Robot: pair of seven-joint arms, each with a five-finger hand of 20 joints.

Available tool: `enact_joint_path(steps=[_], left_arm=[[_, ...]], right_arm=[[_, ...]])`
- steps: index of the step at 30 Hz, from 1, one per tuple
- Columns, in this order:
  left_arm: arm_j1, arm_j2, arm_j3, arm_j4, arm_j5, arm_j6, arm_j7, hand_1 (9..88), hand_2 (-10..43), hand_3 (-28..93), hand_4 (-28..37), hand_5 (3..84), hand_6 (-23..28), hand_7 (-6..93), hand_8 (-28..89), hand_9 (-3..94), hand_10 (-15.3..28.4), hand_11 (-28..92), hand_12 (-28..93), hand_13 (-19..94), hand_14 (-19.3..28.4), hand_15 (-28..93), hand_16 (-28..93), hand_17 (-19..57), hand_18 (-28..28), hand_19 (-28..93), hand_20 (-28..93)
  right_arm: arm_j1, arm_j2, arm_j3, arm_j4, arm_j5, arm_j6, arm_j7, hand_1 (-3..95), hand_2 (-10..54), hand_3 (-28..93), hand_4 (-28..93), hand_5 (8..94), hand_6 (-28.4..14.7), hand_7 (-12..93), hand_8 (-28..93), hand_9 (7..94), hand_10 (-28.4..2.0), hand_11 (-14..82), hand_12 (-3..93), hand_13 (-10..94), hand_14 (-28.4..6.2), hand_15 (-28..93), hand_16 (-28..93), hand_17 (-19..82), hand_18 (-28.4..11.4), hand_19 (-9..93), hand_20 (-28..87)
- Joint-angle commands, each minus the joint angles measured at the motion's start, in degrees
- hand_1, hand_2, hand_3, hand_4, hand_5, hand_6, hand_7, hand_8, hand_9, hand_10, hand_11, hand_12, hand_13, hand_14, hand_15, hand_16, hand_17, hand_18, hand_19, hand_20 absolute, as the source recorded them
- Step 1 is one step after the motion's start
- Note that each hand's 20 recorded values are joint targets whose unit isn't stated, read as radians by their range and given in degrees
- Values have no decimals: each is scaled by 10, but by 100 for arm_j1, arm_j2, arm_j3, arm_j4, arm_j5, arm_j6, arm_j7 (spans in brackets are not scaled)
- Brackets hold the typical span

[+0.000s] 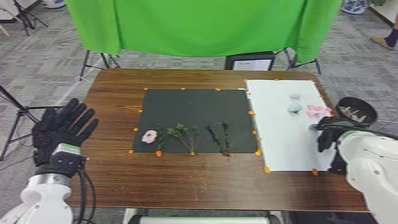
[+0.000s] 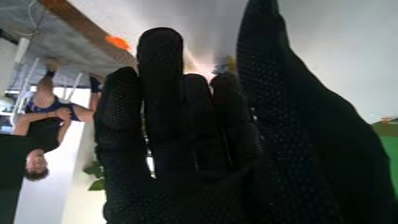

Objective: Arrange flowers

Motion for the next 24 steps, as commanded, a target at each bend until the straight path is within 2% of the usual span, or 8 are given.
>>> enact_joint_path(steps=[1, 4, 8, 11, 15, 17, 18, 24], left_arm=[[115, -93, 17, -56, 45, -30, -99, 244, 156, 731, -283, 481, 107, 118, -71, 407, 159, 200, 124, 285, 168, 372, -69, -58, 166, 387, 101], [112, -112, 20, -40, 27, -28, -120, 245, 156, 730, -283, 481, 107, 119, -71, 406, 160, 201, 125, 285, 168, 373, -69, -59, 166, 387, 101], [77, -125, 33, -17, 59, -32, -186, 243, 157, 731, -283, 481, 107, 119, -71, 406, 161, 201, 125, 285, 169, 374, -68, -59, 167, 387, 101], [49, -117, 52, -1, 56, -38, -182, 244, 156, 731, -283, 481, 107, 119, -71, 406, 160, 201, 125, 284, 169, 374, -68, -60, 167, 388, 102], [-5, -121, 88, 17, 91, -59, -224, 244, 157, 730, -283, 480, 107, 120, -72, 405, 160, 202, 125, 284, 169, 374, -69, -59, 167, 387, 102], [28, -108, 94, 5, 56, -55, -158, 244, 157, 730, -283, 480, 107, 121, -72, 406, 160, 202, 126, 284, 169, 375, -69, -59, 166, 386, 102], [15, -125, 89, 13, 74, -48, -190, 244, 157, 730, -283, 480, 107, 121, -72, 405, 159, 202, 126, 284, 170, 375, -69, -59, 166, 386, 102], [79, -115, 77, -11, 20, -30, -150, 244, 157, 730, -283, 480, 108, 121, -72, 406, 161, 203, 126, 284, 169, 376, -70, -59, 166, 387, 102]], right_arm=[[-80, 66, -105, 35, -472, 1348, 8, 489, -85, 769, -283, 407, -44, 156, -131, 390, -129, 112, 94, 580, -128, 620, 208, 314, -235, 805, 404], [-110, 102, -88, 13, -604, 1502, -33, 490, -94, 777, -283, 490, -34, 214, -133, 460, -138, 127, 131, 594, -119, 616, 248, 326, -231, 820, 398], [138, 139, -151, 250, -346, 1227, -232, 498, -95, 770, -283, 501, -28, 262, -141, 470, -137, 132, 143, 593, -113, 609, 265, 327, -228, 823, 397], [525, 216, -412, 596, -142, 1027, -268, 528, -80, 744, -283, 483, -29, 203, -147, 457, -102, 124, 126, 594, -101, 565, 292, 320, -224, 810, 398], [722, 274, -557, 741, -145, 880, -301, 543, -50, 736, -283, 469, -51, 151, -138, 450, -95, 116, 109, 598, -95, 547, 296, 319, -220, 806, 400], [785, 279, -622, 771, -126, 952, -311, 544, -50, 737, -283, 460, -57, 141, -137, 441, -94, 114, 104, 600, -94, 541, 299, 319, -221, 805, 400], [832, 270, -649, 802, -114, 905, -322, 543, -50, 740, -283, 458, -58, 138, -136, 440, -94, 114, 102, 601, -94, 538, 300, 319, -221, 804, 399], [1013, 217, -822, 1062, 7, 931, -526, 543, -51, 739, -283, 456, -53, 140, -132, 440, -94, 119, 98, 604, -92, 530, 304, 319, -220, 803, 399]])
